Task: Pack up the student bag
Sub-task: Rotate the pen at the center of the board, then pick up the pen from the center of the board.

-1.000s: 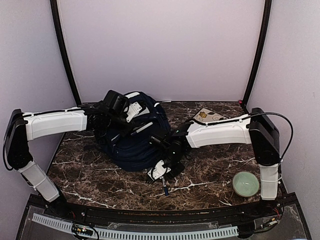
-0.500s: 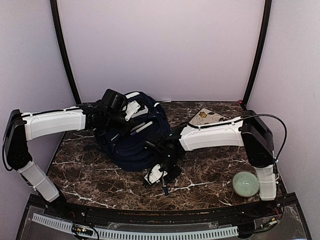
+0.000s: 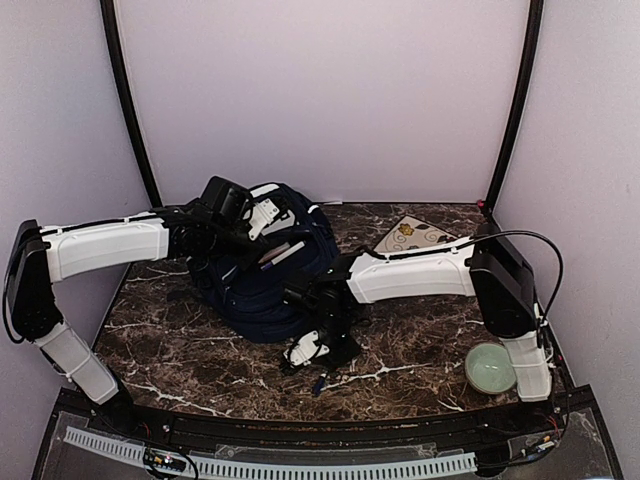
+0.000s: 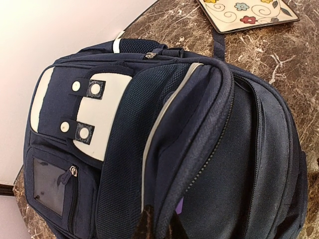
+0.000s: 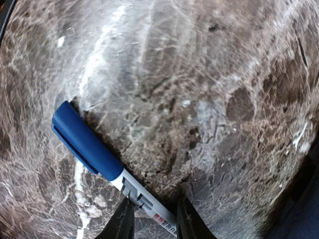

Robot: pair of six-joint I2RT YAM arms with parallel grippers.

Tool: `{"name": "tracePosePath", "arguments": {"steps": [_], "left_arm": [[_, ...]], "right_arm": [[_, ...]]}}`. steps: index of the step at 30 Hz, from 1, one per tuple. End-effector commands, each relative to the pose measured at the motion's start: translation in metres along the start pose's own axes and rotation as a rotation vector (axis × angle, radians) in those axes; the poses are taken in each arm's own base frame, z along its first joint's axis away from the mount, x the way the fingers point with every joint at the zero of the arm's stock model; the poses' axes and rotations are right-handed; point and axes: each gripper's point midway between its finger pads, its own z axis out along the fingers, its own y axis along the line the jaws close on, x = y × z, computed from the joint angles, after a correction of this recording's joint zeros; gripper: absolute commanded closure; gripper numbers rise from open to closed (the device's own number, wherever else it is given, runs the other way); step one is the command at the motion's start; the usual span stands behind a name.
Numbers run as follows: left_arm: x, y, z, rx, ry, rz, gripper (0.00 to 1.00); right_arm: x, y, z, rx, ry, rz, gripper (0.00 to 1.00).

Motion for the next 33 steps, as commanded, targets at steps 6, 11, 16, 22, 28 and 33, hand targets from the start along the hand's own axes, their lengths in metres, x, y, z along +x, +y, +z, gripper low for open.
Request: {"name": "tracePosePath", "arguments": {"steps": [6,11,16,22,28,33], "left_arm": [[-0.020,0.018,-0.022,-0.050,-0.081,-0.032,0.99],[-0.019,0.020,-0.024,-0.058,-0.083,-0.030,0.99],[-0.018,0.020,-0.024,-0.061,-0.081,-0.030,0.99],[-0.020,0.020,-0.026,-0.060,-0.087,-0.029,0.99],[-0.021,0.019,-0.028,-0.050,-0.093,-0.034,0.98],[-0.021,0.019,-0.028,-0.052,-0.094,-0.034,0.98]], "right_arm": [[0.003,0.024,0.006,-0.081,0.023,0.337,0.75],[0.006,0.014,0.010,-0.047,0.049,0.403,0.78],[-0.001,0.012,0.005,-0.041,0.034,0.396,0.83],[0.000,0.012,0.007,-0.012,0.052,0.360,0.77],[-0.003,0.008,0.014,0.011,0.060,0.334,0.80],[-0.006,0.005,0.012,0.028,0.066,0.308,0.91]]}}
